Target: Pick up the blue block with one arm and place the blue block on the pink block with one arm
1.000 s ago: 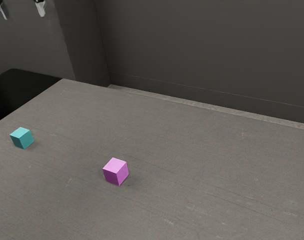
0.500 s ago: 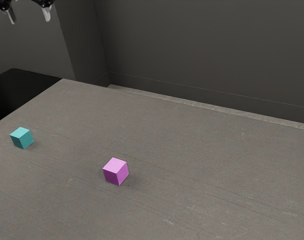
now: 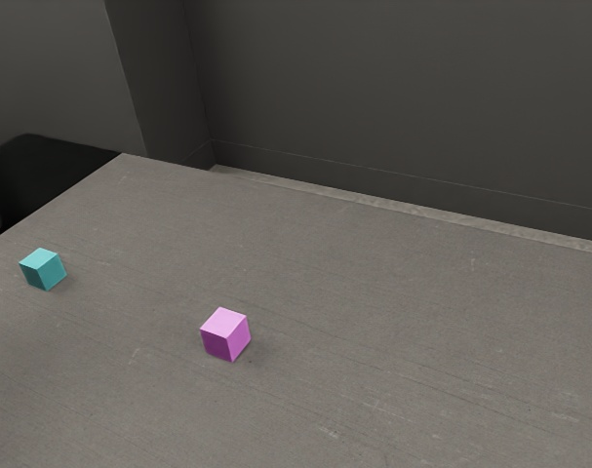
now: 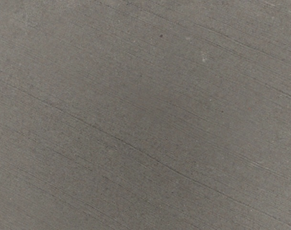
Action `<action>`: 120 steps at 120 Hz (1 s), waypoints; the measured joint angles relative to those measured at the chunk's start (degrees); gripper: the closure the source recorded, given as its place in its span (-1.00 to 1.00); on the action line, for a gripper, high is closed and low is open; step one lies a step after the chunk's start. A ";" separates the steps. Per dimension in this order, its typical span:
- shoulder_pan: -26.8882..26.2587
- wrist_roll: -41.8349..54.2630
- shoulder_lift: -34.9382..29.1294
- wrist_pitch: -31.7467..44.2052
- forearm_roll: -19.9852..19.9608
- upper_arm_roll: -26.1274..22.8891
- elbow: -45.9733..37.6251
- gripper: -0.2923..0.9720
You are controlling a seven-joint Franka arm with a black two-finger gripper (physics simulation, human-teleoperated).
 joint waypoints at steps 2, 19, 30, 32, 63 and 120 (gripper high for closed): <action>0.01 1.36 1.05 1.44 0.09 0.15 0.06 -0.54; 0.21 11.63 13.72 11.54 0.25 0.51 7.57 -0.54; 0.14 17.70 24.63 17.08 -0.47 0.42 15.00 -0.54; 0.05 18.73 26.25 17.94 -0.71 0.41 16.18 -0.54; 4.07 31.87 41.19 23.99 -6.00 -2.09 29.48 -0.54; 8.35 46.74 57.71 14.20 -14.34 -2.66 50.76 -0.54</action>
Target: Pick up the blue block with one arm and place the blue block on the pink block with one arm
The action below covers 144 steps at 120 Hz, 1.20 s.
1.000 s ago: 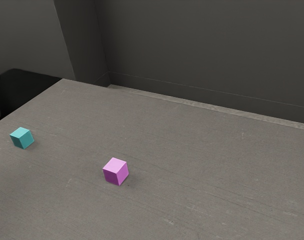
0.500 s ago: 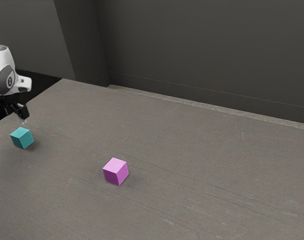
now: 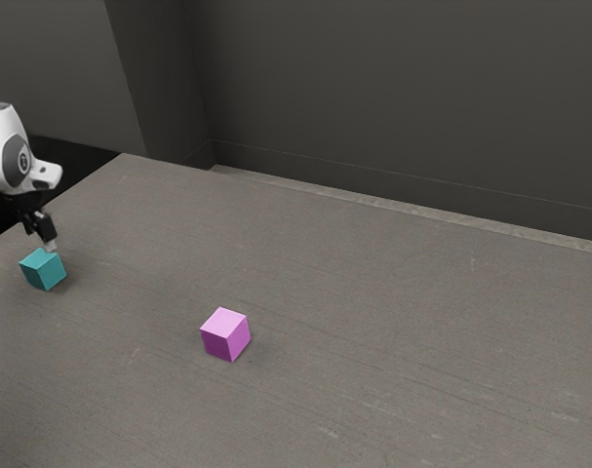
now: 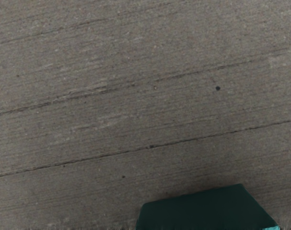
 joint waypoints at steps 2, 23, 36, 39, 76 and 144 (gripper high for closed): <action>0.04 0.36 0.17 -0.31 -0.16 0.04 0.29 -0.54; 0.42 3.26 0.45 -3.15 -0.99 0.74 0.82 -0.54; 0.51 3.98 0.44 -4.58 -1.22 0.99 0.79 -0.54; 0.50 3.97 0.45 -4.82 -1.26 1.01 0.82 -0.54; 0.41 -0.13 0.17 -6.64 -1.16 0.94 0.54 -0.54; -0.05 -6.96 0.12 -9.91 -1.01 0.36 0.44 -0.54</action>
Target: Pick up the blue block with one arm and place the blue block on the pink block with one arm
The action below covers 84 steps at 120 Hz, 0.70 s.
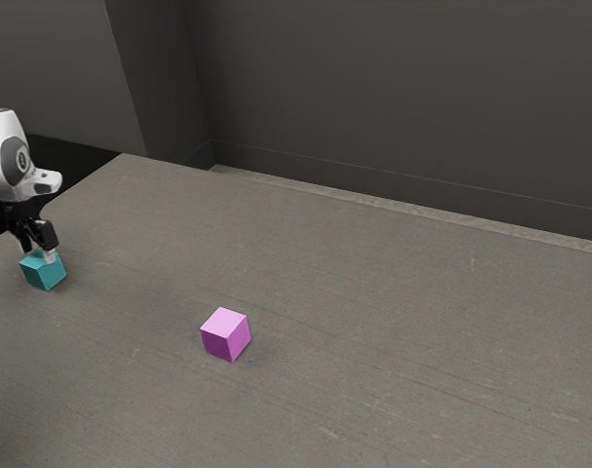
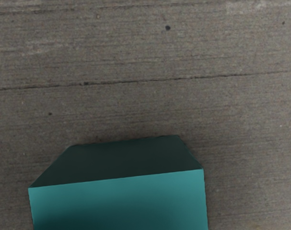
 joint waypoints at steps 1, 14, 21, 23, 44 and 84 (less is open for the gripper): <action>0.00 -0.04 0.00 0.00 0.00 -0.01 0.00 -0.54; 0.01 -0.48 0.15 -0.01 0.02 -0.03 -0.01 -0.54; 0.01 -0.66 0.29 -0.01 0.03 -0.04 -0.01 -0.54; 0.01 -0.71 0.30 -0.01 0.03 -0.04 -0.01 -0.54; 0.08 -1.13 0.57 0.06 0.01 -0.16 0.04 -0.54; 0.10 -0.63 0.65 2.63 -1.15 -0.68 -0.79 -0.54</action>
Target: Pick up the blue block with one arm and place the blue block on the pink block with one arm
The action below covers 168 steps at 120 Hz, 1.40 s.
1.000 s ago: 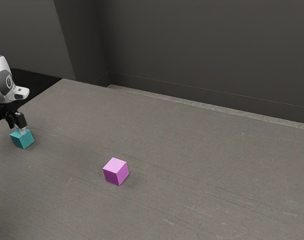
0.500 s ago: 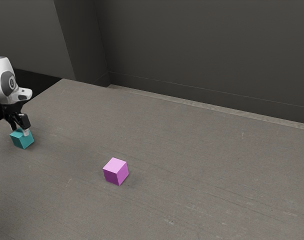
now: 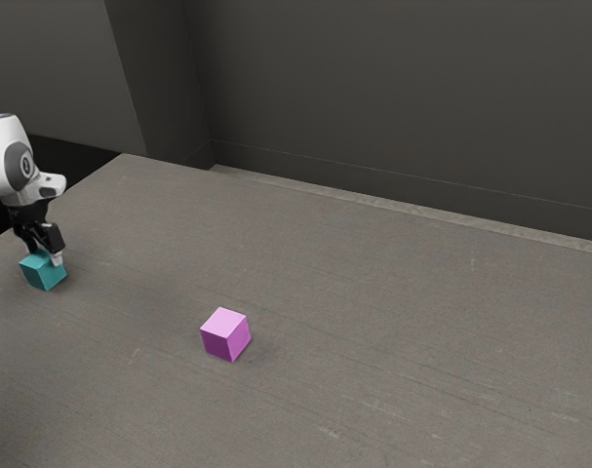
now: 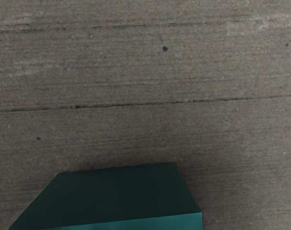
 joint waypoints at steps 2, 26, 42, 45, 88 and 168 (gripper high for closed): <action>0.02 0.02 -0.02 0.06 0.00 0.01 -0.03 -0.54; 0.33 0.22 -0.21 0.49 -0.06 0.02 -1.14 -0.54; 0.50 0.32 0.04 0.65 -0.15 0.02 -1.31 -0.54; 0.51 0.33 0.14 0.66 -0.14 0.02 -1.32 -0.54; 0.53 0.51 0.31 0.72 -0.14 0.02 -1.32 -0.54; 0.52 0.37 0.31 0.91 0.26 0.04 -1.33 -0.02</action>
